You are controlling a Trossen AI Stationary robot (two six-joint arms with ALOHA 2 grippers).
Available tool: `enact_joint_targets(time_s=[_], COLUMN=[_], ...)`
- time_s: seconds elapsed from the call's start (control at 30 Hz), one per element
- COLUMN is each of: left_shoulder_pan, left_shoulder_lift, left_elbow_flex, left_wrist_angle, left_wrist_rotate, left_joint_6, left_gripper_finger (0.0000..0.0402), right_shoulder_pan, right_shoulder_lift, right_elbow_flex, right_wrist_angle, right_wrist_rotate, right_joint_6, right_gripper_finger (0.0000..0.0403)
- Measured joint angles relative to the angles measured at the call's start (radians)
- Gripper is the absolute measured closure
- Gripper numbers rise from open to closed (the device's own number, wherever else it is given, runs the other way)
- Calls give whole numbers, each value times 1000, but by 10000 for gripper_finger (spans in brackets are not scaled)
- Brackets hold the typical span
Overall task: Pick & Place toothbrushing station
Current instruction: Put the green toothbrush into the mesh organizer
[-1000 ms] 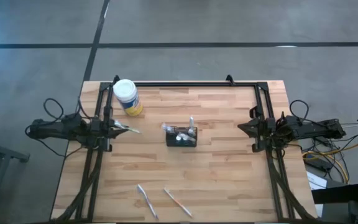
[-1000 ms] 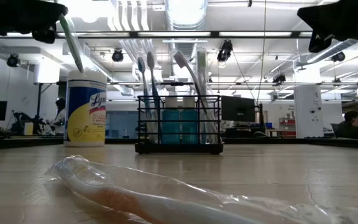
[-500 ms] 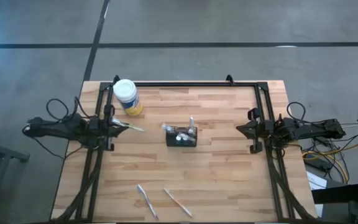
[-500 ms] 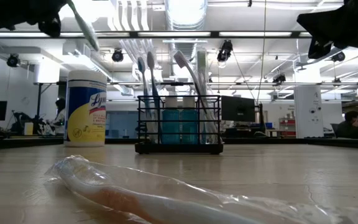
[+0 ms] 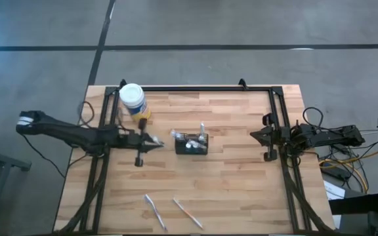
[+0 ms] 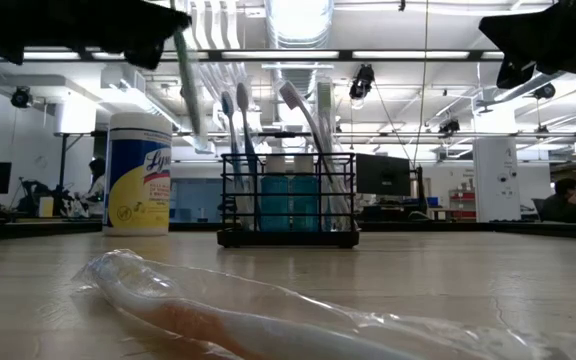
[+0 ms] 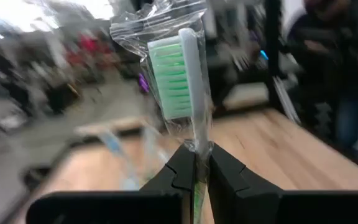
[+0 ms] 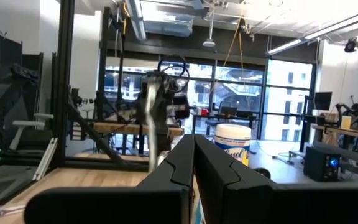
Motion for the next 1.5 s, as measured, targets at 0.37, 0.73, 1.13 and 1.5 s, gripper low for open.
enact_joint_targets(time_s=[0.37,0.73,1.13,1.5], left_shoulder_pan=[0,38,67,85], left_shoulder_lift=[191,294,399,533], left_elbow_flex=[95,156,155,154], left_wrist_angle=[103,77,78,111], left_wrist_rotate=[14,-3,-3,-3], left_joint_6=[-4,32,40,38], left_gripper_finger=[381,381,381,381], right_shoulder_pan=[0,0,0,0], right_shoulder_lift=[0,0,0,0], right_elbow_flex=[0,0,0,0], right_wrist_angle=[-1,0,1,0], right_wrist_rotate=[-3,-2,-2,-2], right_joint_6=[-5,-12,-8,-5], right_gripper_finger=[394,394,394,394])
